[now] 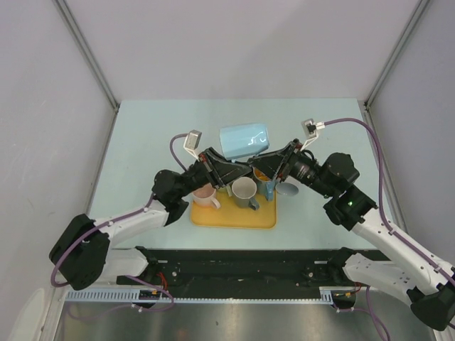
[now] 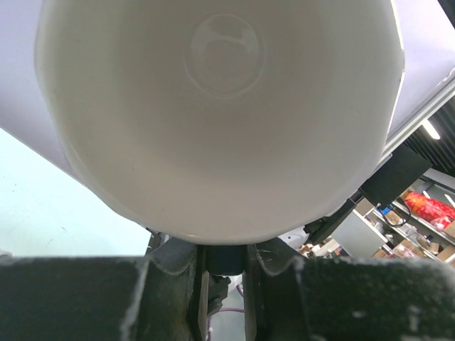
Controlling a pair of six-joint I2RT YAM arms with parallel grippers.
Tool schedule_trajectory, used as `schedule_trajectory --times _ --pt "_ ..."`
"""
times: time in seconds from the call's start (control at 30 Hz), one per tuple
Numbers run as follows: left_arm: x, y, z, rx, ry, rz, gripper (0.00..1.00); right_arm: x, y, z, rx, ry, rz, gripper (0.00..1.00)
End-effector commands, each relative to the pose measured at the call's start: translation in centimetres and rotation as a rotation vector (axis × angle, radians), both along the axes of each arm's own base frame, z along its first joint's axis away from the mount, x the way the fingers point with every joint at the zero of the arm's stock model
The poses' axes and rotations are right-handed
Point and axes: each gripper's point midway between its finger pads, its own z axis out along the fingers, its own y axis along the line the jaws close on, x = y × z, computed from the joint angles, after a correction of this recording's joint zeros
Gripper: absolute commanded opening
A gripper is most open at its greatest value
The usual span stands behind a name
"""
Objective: Turn the mug right side up
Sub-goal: Turn over the cup at the center of the board, then place the cup on the tray.
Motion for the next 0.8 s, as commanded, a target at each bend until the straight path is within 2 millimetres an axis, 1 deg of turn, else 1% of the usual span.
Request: schedule_trajectory --times 0.0,0.07,0.1,0.13,0.17,0.2,0.23,0.27,0.3,0.33,0.37,0.4,0.47,0.5,0.53,0.57,0.6,0.63,0.67,0.7,0.77 --pt "-0.6 2.1 4.0 -0.107 -0.141 0.081 0.00 -0.9 -0.5 2.4 0.043 -0.076 0.018 0.45" --pt "-0.6 2.4 3.9 -0.106 -0.143 0.092 0.00 -0.9 -0.6 2.3 0.036 -0.071 0.013 0.47" --pt "-0.8 2.9 4.3 -0.112 -0.157 0.099 0.00 -0.9 -0.7 2.3 0.033 -0.071 0.009 0.48" --pt "-0.6 2.9 3.9 -0.091 -0.143 0.105 0.00 -1.0 -1.1 2.5 0.031 -0.074 -0.005 0.49" --pt "-0.7 3.1 3.8 -0.068 -0.166 0.123 0.00 -0.9 -1.3 1.7 -0.005 -0.063 -0.017 0.50" --pt "-1.3 3.9 4.6 -0.061 -0.202 0.142 0.00 -1.0 -1.7 1.7 -0.018 -0.064 -0.031 0.50" --pt "-0.6 3.7 2.8 0.026 -0.150 0.165 0.00 -1.1 -2.4 1.9 -0.023 -0.078 -0.061 0.51" --pt "-0.3 3.9 2.8 0.083 -0.206 0.217 0.00 -1.1 -2.9 1.0 -0.062 -0.069 -0.080 0.52" --pt "-0.3 4.0 2.5 0.123 -0.219 0.238 0.00 -1.1 -3.3 0.4 -0.088 -0.058 -0.095 0.52" --pt "-0.6 4.8 2.2 0.169 -0.240 0.274 0.00 -1.0 -3.7 0.1 -0.102 -0.053 -0.117 0.52" --pt "-0.7 5.1 2.0 0.196 -0.246 0.291 0.00 -1.2 -4.3 -0.5 -0.131 -0.049 -0.131 0.53" --pt "-0.9 5.5 1.8 0.225 -0.253 0.305 0.00 -1.1 -4.8 -0.8 -0.145 -0.045 -0.154 0.53" --pt "-1.0 6.5 0.8 0.331 -0.261 0.356 0.00 -1.3 -5.6 -1.5 -0.178 -0.038 -0.177 0.53" --pt "-1.4 6.5 0.5 0.370 -0.267 0.359 0.00 -1.1 -6.2 -1.7 -0.190 -0.032 -0.210 0.52" --pt "-1.6 7.1 -0.2 0.446 -0.274 0.383 0.00 -1.0 -6.7 -2.5 -0.217 -0.014 -0.234 0.53" --pt "-2.8 6.8 -0.6 0.466 -0.264 0.341 0.00 -1.1 -7.4 -2.5 -0.224 -0.014 -0.260 0.52" --pt "-3.5 6.9 -2.6 0.541 -0.211 0.301 0.00 -0.6 -8.2 -2.6 -0.241 -0.014 -0.307 0.53" --pt "-4.3 7.0 -2.3 0.552 -0.206 0.282 0.00 -0.4 -9.1 -3.3 -0.276 0.010 -0.346 0.52" --pt "-5.2 6.8 -3.0 0.580 -0.192 0.245 0.00 -0.2 -9.7 -3.6 -0.297 0.020 -0.377 0.52" --pt "-5.9 6.9 -4.9 0.649 -0.148 0.207 0.00 0.4 -10.5 -4.1 -0.329 0.029 -0.429 0.52" --pt "-7.1 6.8 -6.0 0.699 -0.123 0.156 0.00 0.6 -11.5 -5.0 -0.376 0.060 -0.471 0.52"
